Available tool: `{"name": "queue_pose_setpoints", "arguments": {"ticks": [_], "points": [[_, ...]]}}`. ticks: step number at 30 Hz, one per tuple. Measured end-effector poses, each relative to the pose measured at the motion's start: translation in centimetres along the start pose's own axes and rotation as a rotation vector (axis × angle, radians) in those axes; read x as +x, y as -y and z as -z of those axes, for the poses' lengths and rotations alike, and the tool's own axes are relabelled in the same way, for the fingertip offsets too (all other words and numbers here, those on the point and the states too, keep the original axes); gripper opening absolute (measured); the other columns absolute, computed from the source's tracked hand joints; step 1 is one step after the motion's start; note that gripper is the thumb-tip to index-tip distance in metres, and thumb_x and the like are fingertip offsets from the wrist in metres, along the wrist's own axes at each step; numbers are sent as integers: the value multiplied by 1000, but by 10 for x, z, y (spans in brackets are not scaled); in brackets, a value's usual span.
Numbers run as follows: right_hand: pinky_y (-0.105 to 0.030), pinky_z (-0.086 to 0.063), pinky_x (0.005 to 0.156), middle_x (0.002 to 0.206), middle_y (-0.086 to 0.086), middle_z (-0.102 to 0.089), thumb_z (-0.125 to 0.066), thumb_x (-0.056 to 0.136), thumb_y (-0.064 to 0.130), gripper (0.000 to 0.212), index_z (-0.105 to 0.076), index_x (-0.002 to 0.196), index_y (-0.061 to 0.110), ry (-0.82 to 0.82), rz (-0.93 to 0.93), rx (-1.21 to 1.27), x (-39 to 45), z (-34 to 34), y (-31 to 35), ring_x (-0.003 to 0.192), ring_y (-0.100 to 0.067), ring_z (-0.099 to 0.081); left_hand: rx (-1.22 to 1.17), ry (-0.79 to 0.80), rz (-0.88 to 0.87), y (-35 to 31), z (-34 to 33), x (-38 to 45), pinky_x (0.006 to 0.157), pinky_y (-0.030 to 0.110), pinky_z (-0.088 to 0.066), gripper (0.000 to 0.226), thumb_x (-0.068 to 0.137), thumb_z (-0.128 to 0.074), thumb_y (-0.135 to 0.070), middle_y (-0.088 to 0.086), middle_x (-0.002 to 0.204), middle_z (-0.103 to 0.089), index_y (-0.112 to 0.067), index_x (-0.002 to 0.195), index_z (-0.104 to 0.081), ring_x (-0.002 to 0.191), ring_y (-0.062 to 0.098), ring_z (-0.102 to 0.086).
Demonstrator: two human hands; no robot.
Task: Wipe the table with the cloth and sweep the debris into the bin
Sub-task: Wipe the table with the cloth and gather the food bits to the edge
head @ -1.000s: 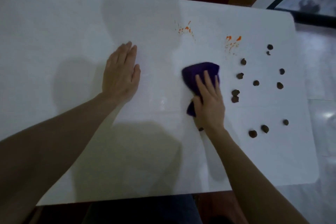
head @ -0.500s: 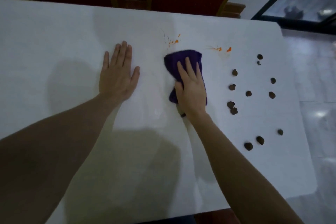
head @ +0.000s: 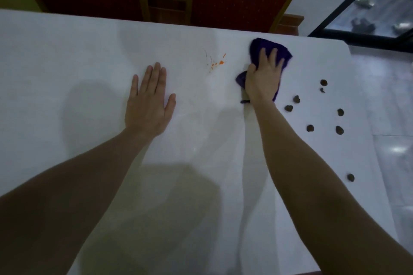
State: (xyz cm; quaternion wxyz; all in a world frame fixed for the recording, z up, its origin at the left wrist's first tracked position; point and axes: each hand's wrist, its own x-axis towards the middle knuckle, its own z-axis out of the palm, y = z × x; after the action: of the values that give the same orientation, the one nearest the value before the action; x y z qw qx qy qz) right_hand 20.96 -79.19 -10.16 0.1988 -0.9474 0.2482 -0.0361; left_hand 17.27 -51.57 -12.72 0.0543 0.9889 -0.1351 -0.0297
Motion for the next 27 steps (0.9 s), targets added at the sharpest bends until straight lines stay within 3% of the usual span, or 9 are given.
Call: {"name": "queue_pose_setpoints", "arguments": {"ticks": [4,6,11,14,18,23,27], "points": [[-42,-13,121,161,-10,-21,-40,98,25,55,-32,151,15,92,317,47,-58,-11,16,148,-37,-11,-2,8,-3,0,1,-1,124,47,-5,68,101,-13,-46,8,166,-3,-9,158,-3,154,21,-1],[-41,-17,119,160,-7,-25,-40,97,25,54,-34,151,17,102,384,27,-89,-10,3,149,-34,-12,-3,8,-2,0,1,-1,124,47,-5,68,101,-12,-46,8,166,-2,-9,158,-2,154,20,-1],[-48,-23,120,162,-5,-18,-38,98,23,54,-31,152,19,-16,103,30,-67,9,-42,150,-32,-8,-3,11,-11,1,1,-1,124,48,-6,68,101,-14,-45,8,166,-3,-9,158,-3,154,21,-1],[-49,-16,121,162,-12,-14,-34,100,25,54,-27,153,13,-84,-71,-13,-5,16,-50,149,-38,-7,1,3,-7,0,1,-1,124,47,-7,69,100,-12,-46,8,166,-4,-9,158,-3,154,21,-2],[-43,-1,122,162,-17,-10,-30,102,26,56,-19,154,7,-51,-206,-53,63,15,-27,148,-41,-3,5,2,-3,0,0,1,124,47,-7,70,99,-9,-47,7,166,-3,-10,158,-3,154,21,-3],[-43,-3,123,159,-21,-19,-37,98,20,55,-28,151,2,52,212,-19,30,0,25,148,-37,-11,6,9,0,0,0,0,124,47,-7,70,99,-8,-48,7,166,-2,-10,158,-2,154,20,-2],[-42,-15,120,160,-9,-24,-39,95,26,56,-35,150,14,159,461,34,-45,-7,10,148,-35,-13,16,17,1,0,0,-1,125,46,-6,70,99,-7,-49,7,166,0,-11,158,1,154,20,0]]}}
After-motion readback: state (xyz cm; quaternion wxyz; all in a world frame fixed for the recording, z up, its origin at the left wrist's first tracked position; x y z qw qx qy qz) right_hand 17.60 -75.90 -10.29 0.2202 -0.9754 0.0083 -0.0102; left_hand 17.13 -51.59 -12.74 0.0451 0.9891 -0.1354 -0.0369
